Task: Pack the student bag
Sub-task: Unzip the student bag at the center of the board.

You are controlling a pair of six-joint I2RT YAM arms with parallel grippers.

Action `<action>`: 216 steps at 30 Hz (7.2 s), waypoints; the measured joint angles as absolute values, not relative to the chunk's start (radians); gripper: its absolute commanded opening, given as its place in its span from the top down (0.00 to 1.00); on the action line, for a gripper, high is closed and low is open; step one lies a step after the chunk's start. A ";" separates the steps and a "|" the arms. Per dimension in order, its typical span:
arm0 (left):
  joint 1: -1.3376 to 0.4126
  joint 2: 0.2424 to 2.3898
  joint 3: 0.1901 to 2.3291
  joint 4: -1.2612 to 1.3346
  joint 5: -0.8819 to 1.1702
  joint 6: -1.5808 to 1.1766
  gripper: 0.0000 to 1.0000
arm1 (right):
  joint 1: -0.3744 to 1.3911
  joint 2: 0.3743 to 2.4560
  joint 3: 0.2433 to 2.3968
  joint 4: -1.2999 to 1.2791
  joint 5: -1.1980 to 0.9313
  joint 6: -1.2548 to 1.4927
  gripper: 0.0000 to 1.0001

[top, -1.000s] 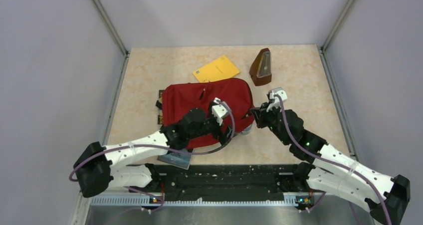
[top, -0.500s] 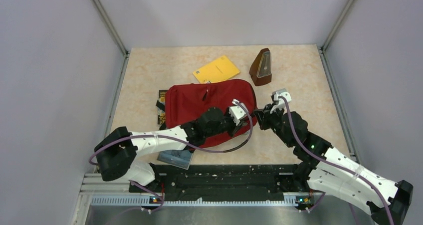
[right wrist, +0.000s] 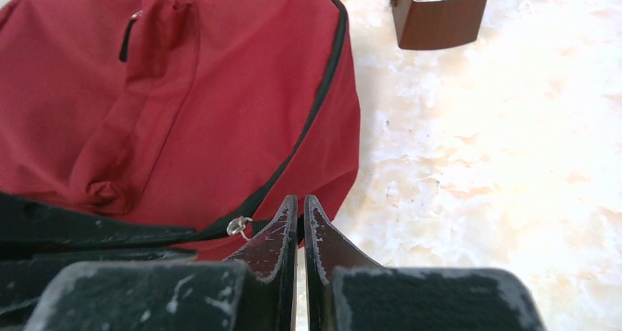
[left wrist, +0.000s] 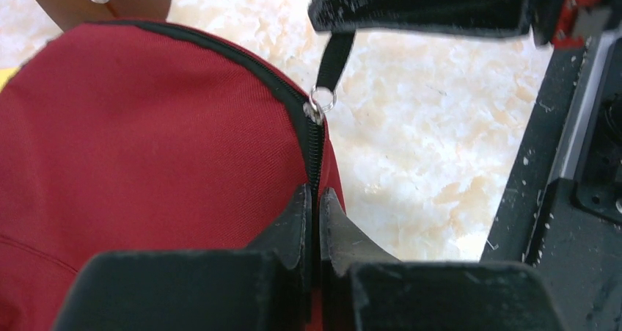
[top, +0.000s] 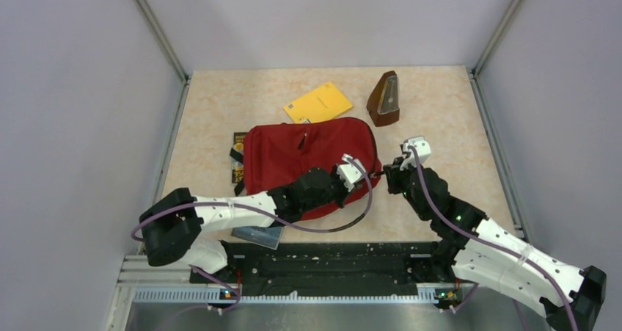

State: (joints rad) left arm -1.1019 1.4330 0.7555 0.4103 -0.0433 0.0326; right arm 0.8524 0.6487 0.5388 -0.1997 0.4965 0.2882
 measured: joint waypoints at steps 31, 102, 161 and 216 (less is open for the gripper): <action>-1.229 1.106 0.517 0.088 -0.342 -0.393 1.00 | 0.853 0.724 0.484 -0.074 0.524 0.280 1.00; -1.213 1.321 0.841 -0.106 -0.422 -0.259 1.00 | 0.850 0.804 0.512 -0.009 0.474 0.233 1.00; -0.942 0.408 0.783 -0.388 -0.453 0.182 1.00 | 0.684 1.967 1.454 0.292 -0.254 0.102 1.00; -0.469 0.458 0.849 -0.272 -1.078 0.091 1.00 | 0.670 1.373 0.831 0.160 -0.025 0.301 0.13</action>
State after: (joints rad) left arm -0.4690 0.4583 0.8486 -0.2718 -1.0779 0.0910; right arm 0.6697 1.3731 0.8307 0.1604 -0.0250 0.3012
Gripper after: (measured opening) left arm 0.036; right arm 0.876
